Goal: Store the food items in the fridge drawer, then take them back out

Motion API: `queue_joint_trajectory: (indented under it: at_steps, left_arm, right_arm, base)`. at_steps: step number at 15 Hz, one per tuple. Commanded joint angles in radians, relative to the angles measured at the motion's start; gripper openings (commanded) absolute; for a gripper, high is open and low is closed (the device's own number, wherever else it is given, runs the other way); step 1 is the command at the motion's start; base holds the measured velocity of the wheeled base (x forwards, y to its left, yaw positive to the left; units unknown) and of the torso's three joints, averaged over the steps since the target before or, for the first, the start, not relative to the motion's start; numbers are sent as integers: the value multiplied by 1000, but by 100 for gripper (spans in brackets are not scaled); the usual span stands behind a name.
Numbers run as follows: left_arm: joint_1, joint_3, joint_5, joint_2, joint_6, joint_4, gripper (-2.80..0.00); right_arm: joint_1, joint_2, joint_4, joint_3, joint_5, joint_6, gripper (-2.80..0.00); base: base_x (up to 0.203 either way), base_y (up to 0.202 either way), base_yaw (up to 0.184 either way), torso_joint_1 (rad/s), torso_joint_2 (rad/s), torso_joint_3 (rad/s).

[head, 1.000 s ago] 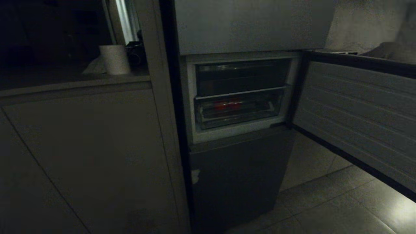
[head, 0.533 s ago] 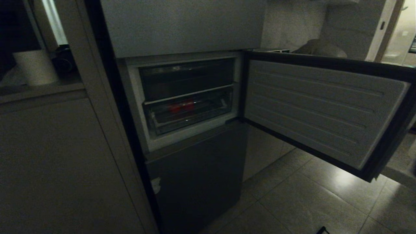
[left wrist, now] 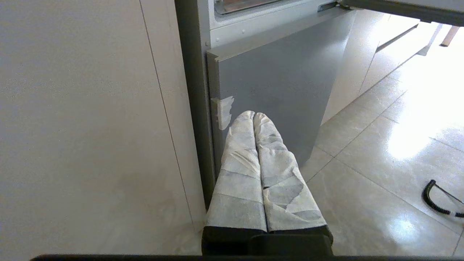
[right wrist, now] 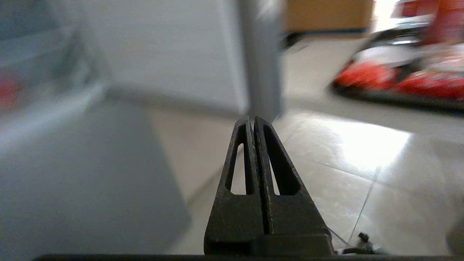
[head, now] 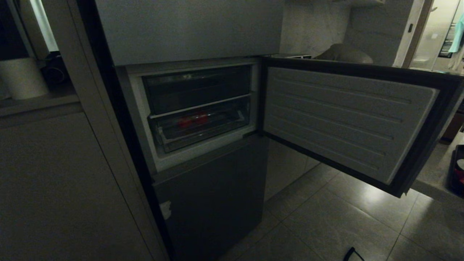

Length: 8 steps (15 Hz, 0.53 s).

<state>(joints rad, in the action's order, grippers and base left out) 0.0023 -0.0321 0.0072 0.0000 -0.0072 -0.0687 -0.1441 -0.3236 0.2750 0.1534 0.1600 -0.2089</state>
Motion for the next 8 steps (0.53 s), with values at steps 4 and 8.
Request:
queue_joint_trajectory:
  at_steps: [4,8]
  left_arm:
    - [1,0,0,2,0,0,-280]
    - [1,0,0,2,0,0,-280]
  right_arm:
    - [-415,-638,278,178,-179,-129,-280]
    - [-507,-1007,526,359,-254,-364,-280]
  base:
    - [0,0,0,0,0,0]
    - [0,0,0,0,0,0]
